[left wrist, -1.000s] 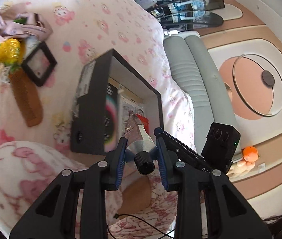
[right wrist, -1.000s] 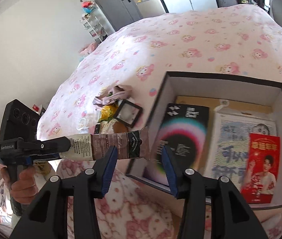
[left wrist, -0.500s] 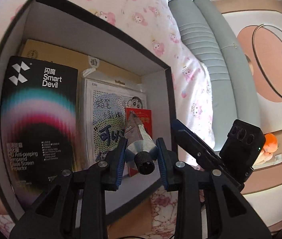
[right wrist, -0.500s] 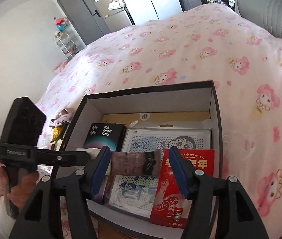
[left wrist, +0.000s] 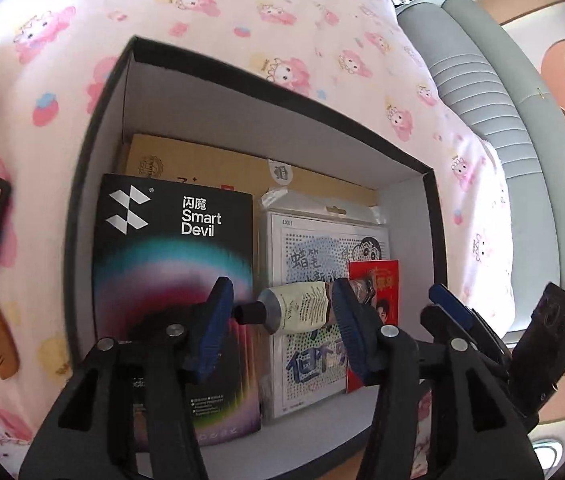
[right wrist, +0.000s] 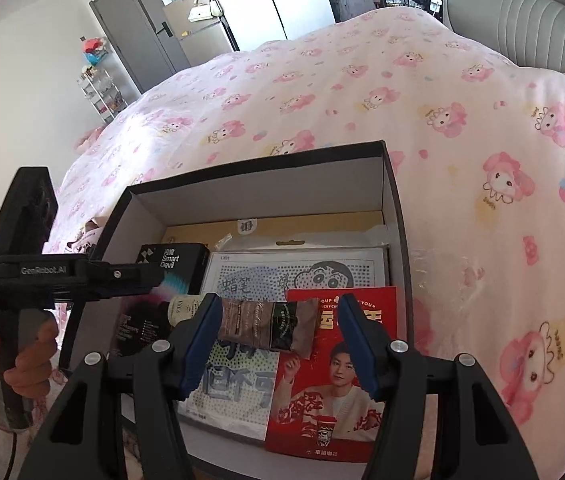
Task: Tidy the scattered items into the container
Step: 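Carry the hand cream tube with the left gripper over the box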
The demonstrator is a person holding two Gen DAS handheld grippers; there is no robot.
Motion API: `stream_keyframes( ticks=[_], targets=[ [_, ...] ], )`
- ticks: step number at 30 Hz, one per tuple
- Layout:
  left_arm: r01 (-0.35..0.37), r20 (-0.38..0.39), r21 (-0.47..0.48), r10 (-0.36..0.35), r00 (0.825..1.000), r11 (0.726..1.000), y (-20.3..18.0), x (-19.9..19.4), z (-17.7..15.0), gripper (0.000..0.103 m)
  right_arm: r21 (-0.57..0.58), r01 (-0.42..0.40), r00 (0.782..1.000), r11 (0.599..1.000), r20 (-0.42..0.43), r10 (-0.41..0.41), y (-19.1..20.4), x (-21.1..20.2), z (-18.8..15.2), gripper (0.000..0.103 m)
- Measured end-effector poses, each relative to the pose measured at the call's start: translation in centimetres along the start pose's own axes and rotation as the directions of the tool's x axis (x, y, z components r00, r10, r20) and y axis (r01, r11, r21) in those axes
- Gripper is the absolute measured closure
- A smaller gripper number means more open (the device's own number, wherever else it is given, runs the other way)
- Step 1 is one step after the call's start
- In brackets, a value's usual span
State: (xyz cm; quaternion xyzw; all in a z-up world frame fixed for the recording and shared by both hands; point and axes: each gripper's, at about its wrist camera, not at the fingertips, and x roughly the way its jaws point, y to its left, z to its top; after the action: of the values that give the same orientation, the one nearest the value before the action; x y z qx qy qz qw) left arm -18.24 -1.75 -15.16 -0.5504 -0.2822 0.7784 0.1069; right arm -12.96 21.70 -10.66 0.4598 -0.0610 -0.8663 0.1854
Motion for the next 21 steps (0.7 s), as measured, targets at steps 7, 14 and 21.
stream_keyframes(
  ticks=[7,14,21],
  targets=[
    [-0.074,0.003,0.129,0.074,0.997,0.989,-2.1,-0.9,-4.1,0.064,-0.043,0.090,0.994,0.995,-0.058,-0.092,0.5,1.3,-0.4,0.053],
    [-0.181,0.019,0.126,0.180,0.983,0.975,-2.5,0.0,-6.2,0.068,-0.104,0.037,0.988,0.994,-0.148,-0.053,2.1,2.4,-1.1,0.058],
    [-0.204,-0.030,0.140,0.210,0.977,0.969,-3.9,2.2,-5.7,0.070,-0.096,0.041,0.976,0.995,-0.208,-0.060,2.7,3.4,-1.2,0.058]
  ],
)
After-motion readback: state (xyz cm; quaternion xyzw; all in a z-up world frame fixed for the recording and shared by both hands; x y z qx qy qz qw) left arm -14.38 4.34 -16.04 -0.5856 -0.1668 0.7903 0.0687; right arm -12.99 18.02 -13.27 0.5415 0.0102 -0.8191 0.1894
